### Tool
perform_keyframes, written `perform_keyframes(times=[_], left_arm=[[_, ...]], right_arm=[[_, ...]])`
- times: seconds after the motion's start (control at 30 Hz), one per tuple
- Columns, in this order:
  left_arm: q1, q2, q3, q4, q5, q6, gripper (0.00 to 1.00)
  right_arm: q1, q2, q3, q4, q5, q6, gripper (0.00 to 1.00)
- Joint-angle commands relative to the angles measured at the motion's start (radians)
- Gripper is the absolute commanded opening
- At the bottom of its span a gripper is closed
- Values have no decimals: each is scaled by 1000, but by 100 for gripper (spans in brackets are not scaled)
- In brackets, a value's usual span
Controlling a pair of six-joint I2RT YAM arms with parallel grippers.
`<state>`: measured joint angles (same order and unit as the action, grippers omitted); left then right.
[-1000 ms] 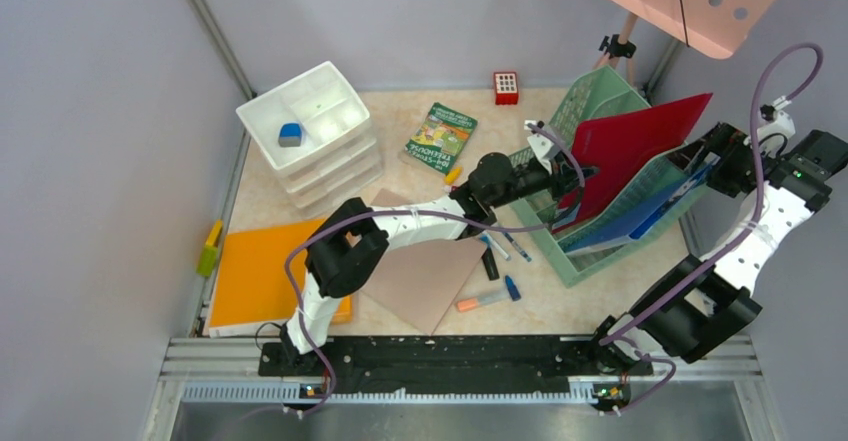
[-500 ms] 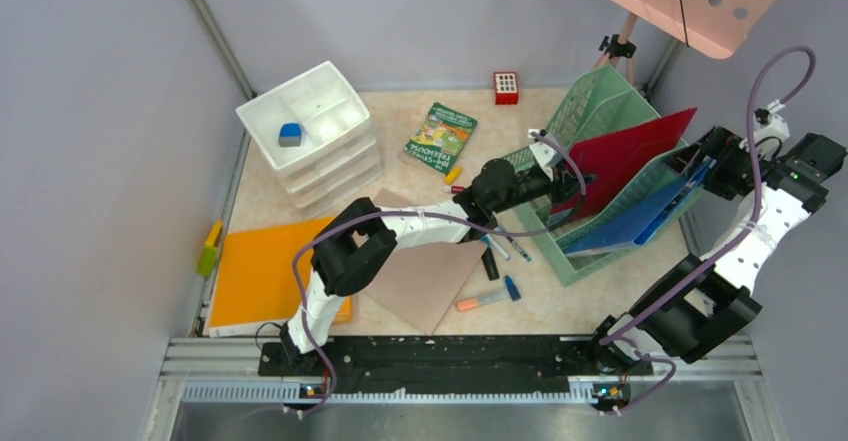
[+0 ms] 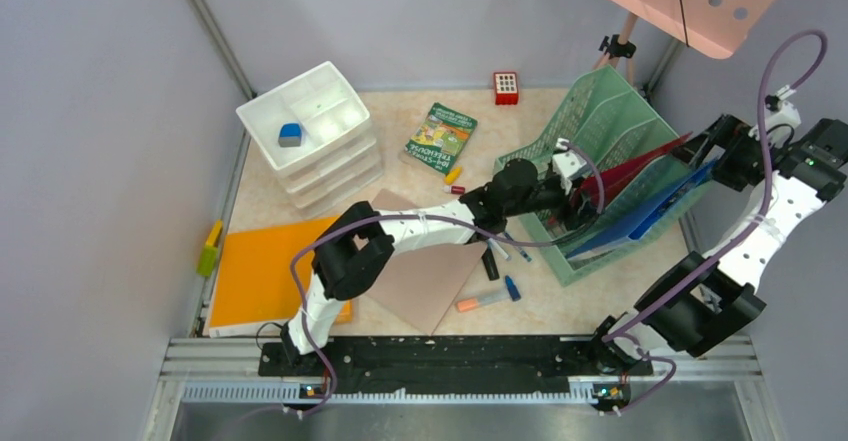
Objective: Organize the desk
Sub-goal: Place the folder in the storage box, then move the folder to the center of the board.
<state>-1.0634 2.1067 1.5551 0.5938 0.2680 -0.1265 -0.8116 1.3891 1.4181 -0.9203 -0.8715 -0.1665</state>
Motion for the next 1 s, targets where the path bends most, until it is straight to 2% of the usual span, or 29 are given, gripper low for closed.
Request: perform_keyframes(times=[0.0, 0.17, 0.3, 0.57, 0.77, 0.97], left_arm=[[-1, -116, 147, -273, 23, 76, 79], [-1, -175, 215, -484, 20, 117, 91], [-1, -222, 244, -633, 4, 157, 99], [0, -317, 311, -874, -3, 174, 99], [43, -439, 293, -1057, -162, 234, 99], [217, -617, 139, -1211, -146, 268, 99]], right_arm=[[9, 16, 185, -35, -15, -8, 91], [10, 58, 339, -73, -31, 5, 92], [38, 55, 384, -84, -49, 7, 93], [196, -25, 385, 21, -61, 76, 94], [365, -59, 431, 56, -25, 71, 95], [632, -37, 513, 43, 114, 8, 96]])
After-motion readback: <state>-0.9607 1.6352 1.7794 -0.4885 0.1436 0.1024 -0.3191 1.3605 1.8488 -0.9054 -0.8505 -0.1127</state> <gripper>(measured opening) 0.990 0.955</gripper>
